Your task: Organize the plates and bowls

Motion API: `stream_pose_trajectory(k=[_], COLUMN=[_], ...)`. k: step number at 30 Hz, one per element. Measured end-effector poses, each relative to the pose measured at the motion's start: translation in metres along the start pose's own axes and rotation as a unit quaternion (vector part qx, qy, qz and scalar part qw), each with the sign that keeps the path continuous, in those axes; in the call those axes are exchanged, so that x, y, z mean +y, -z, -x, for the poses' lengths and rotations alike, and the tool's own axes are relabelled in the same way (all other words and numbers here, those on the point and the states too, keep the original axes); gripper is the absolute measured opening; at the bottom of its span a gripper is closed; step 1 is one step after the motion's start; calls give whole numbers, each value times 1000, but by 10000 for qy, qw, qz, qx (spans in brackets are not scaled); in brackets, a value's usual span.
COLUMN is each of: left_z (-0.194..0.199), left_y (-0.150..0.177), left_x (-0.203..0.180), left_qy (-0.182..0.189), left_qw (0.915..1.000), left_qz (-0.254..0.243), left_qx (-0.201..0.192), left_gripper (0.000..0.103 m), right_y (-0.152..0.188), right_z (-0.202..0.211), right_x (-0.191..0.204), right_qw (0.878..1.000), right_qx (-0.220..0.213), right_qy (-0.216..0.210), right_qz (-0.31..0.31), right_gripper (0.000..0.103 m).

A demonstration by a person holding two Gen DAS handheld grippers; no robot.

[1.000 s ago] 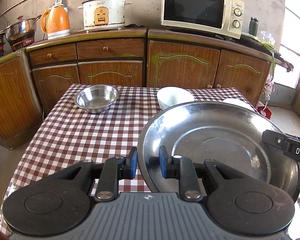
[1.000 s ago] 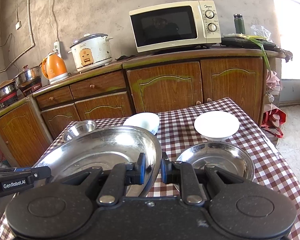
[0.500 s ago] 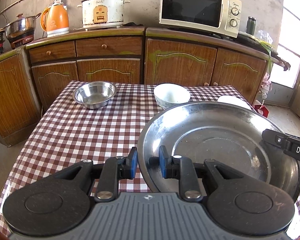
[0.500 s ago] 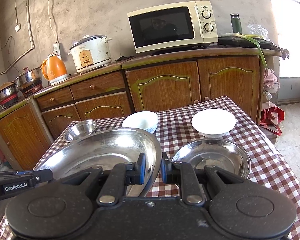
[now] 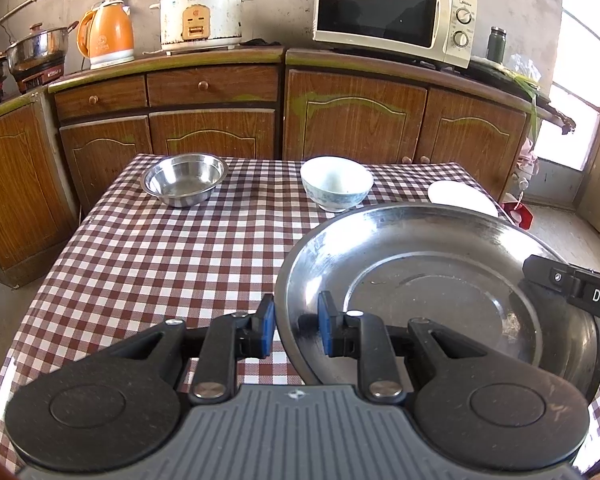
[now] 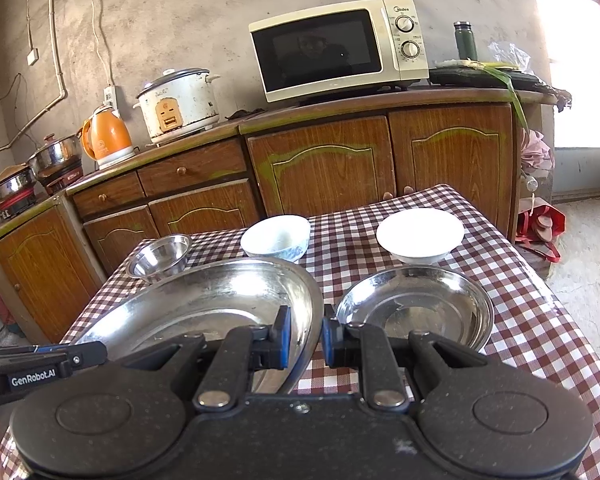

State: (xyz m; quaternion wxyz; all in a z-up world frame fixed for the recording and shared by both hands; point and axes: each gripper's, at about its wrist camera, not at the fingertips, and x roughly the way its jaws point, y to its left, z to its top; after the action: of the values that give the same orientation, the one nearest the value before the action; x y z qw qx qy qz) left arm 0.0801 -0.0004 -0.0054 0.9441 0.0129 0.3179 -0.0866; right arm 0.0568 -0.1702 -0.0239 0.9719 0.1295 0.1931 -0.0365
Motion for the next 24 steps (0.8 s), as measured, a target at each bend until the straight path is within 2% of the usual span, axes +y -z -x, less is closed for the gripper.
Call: stream_pose_trajectory(k=[24], left_z=[6], left_y=[19], left_x=[-9], left_qy=[67], left_qw=[9999], left_qz=[-46], left_qx=[95], left_gripper=[23], right_y=[17], right_z=[14], right_x=[-8], right_qw=[10000], right_qx=[60], right_qy=[38], right_qz=[-36], right_gripper=[21])
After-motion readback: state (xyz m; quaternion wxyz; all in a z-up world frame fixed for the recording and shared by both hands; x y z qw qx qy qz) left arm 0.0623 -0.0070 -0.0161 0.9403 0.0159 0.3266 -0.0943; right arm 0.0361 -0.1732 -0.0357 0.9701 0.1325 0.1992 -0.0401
